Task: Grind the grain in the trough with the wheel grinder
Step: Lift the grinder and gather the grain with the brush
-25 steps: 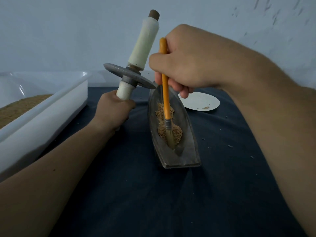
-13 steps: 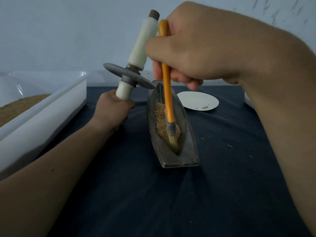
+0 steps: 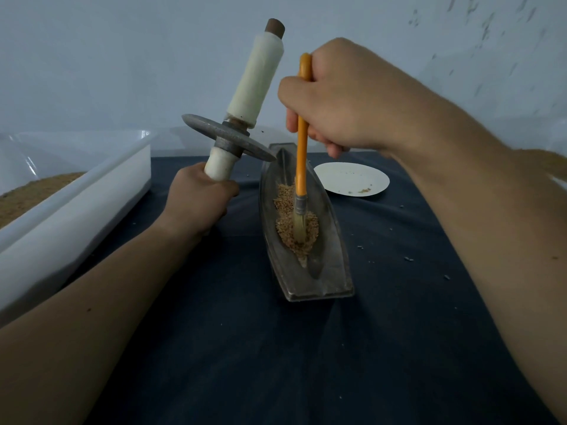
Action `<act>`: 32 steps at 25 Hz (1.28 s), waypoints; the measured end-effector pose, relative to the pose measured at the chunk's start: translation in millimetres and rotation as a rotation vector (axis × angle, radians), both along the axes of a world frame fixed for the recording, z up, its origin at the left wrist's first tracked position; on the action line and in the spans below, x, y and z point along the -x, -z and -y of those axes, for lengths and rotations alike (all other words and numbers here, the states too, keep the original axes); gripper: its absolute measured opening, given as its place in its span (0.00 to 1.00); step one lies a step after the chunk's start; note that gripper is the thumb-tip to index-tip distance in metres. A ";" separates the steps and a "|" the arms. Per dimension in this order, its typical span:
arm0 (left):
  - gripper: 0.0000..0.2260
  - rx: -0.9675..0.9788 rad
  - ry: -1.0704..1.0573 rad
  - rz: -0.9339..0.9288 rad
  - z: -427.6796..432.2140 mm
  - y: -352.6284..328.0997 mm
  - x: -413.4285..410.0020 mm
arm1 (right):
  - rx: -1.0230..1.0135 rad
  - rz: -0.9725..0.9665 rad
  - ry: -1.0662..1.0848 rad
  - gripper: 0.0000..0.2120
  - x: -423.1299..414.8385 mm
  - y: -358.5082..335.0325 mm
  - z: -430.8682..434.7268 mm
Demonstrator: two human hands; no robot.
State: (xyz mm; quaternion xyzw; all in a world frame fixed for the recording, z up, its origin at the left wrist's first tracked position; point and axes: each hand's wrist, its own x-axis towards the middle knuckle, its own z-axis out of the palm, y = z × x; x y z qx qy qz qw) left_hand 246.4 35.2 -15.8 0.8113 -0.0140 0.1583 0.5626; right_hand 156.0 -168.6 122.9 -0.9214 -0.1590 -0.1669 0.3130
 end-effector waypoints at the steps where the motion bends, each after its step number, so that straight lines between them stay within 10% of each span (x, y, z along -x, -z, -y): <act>1: 0.08 -0.002 -0.003 0.000 0.1 0.1 0.0 | -0.016 0.027 -0.005 0.15 0.7 -2.0 0.6; 14: 0.07 -0.033 -0.010 0.018 2.2 1.2 -1.7 | -0.155 -0.183 0.108 0.16 -39.8 39.7 3.4; 32: 0.08 -0.056 -0.001 0.012 2.8 0.8 -1.8 | -0.048 0.066 0.178 0.16 -36.6 36.3 -12.9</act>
